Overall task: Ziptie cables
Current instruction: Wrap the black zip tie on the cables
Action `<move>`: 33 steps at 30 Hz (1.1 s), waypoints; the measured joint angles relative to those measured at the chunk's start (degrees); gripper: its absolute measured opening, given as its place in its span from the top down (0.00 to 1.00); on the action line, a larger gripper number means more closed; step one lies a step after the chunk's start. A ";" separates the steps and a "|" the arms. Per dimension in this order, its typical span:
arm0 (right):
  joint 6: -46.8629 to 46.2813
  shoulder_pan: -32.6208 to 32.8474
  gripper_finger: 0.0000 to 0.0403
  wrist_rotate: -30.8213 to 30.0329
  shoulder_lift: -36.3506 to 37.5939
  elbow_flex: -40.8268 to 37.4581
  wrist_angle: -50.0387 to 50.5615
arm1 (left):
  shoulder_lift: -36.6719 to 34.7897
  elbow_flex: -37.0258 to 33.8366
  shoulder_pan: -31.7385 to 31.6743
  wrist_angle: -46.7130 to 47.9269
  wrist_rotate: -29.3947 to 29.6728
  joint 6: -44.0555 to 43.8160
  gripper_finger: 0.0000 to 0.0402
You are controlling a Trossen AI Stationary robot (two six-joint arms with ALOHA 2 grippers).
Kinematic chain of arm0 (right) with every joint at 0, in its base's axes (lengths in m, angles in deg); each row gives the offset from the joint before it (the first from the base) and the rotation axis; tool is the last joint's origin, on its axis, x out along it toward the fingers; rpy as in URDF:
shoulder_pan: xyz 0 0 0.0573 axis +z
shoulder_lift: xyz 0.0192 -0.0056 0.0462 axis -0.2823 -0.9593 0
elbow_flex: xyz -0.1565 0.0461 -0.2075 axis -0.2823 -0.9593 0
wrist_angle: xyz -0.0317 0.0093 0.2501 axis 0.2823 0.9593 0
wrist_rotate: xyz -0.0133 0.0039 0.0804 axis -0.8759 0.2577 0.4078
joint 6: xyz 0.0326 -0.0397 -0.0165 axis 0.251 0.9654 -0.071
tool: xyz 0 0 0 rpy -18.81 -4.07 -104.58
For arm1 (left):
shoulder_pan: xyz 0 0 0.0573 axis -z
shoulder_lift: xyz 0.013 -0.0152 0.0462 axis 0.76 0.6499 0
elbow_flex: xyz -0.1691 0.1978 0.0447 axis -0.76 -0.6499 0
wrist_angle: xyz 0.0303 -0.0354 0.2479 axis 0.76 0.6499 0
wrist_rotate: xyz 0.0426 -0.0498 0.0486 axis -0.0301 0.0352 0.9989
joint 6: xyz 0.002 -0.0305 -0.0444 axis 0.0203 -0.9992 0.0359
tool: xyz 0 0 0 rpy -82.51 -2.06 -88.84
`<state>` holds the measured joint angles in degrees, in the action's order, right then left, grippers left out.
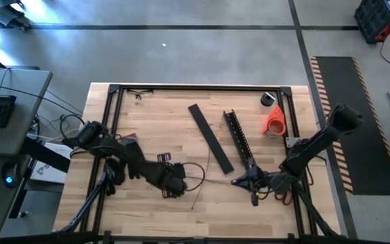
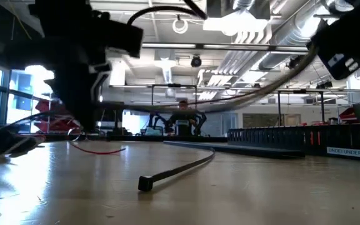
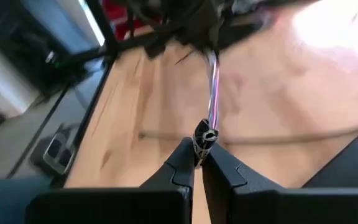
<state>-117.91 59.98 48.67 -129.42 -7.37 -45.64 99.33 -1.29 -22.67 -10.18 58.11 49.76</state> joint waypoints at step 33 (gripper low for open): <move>-8.71 2.15 0.67 3.16 -16.72 0.23 1.73 | 2.53 0.68 7.76 29.47 2.36 -15.33 0.68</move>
<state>-126.62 62.13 51.83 -146.13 -7.15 -43.91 101.85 -0.61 -14.91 19.29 60.48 34.43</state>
